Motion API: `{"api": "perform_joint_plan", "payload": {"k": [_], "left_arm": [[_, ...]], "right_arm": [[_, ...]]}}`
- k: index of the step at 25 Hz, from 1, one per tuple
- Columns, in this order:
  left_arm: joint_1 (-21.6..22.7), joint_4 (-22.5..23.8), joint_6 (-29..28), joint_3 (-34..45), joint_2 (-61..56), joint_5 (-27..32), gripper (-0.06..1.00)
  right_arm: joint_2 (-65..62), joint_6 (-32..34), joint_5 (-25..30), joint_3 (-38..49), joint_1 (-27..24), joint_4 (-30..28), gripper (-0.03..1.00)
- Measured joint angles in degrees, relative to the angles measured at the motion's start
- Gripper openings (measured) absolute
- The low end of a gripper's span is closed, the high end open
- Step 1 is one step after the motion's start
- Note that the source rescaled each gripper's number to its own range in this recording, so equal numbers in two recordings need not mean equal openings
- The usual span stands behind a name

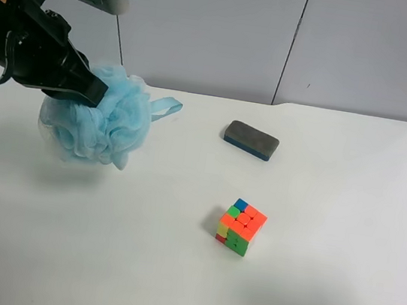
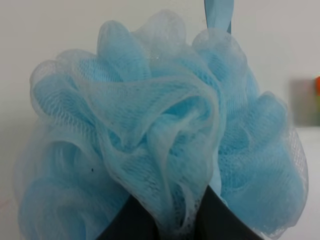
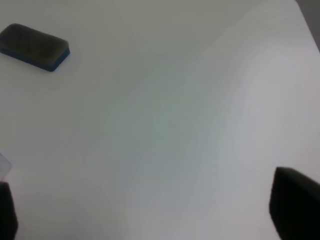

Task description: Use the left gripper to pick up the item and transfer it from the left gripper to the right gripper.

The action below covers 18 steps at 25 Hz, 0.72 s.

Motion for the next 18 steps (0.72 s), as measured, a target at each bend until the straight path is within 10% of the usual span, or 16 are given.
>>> {"api": "perform_joint_plan", "payload": {"k": [18], "left_arm": [[0.0,-42.0,35.6,0.0,-0.5,0.2,0.01]], "right_arm": [[4.3,-4.6,0.0,-0.8,0.0,5.9,1.00]]}}
